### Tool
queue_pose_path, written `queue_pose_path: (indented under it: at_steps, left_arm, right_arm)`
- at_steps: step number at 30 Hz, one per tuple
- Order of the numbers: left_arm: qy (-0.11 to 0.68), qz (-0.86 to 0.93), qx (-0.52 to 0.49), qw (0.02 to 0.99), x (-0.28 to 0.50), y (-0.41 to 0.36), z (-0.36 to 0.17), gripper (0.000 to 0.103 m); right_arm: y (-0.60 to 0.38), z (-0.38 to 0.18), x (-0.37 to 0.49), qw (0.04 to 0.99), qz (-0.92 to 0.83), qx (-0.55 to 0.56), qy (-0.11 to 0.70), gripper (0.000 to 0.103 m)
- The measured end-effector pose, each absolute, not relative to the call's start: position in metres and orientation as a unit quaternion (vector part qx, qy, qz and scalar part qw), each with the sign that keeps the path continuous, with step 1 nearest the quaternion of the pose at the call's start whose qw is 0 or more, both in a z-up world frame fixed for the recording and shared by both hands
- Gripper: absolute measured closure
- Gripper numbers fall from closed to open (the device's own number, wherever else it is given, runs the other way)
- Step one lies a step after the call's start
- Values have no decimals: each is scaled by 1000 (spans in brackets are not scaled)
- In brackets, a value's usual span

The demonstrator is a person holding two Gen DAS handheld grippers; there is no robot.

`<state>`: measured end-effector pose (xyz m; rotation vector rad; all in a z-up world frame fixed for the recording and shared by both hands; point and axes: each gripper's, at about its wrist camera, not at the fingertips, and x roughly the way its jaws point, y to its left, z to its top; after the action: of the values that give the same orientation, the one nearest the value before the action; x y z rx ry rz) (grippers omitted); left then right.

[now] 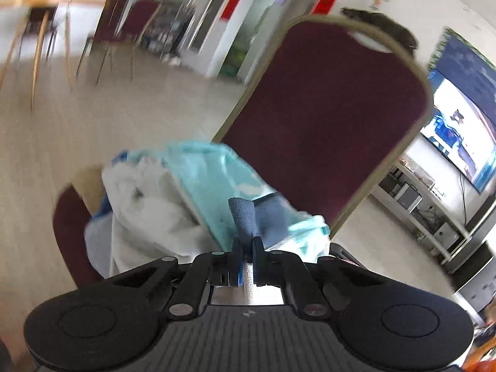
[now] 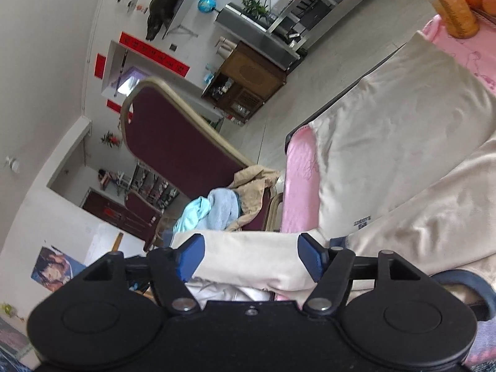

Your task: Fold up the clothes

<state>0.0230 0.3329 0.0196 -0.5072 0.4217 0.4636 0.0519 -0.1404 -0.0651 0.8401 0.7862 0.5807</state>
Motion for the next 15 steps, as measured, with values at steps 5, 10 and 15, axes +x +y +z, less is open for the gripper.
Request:
queue_pose_path:
  at_steps: [5,10,15]
  left_arm:
    - [177,194,-160,952,2,260,44,99]
    - [164,135,-84,974,-13,159,39,99]
    - [168,79,5,983,-6,55,11,99]
  right_arm:
    - [-194,-79,51,801,241,415,357,36]
    - [-260,-113,68,819,182,400,368,33]
    - [-311,-165,80,809,73,421,403,38]
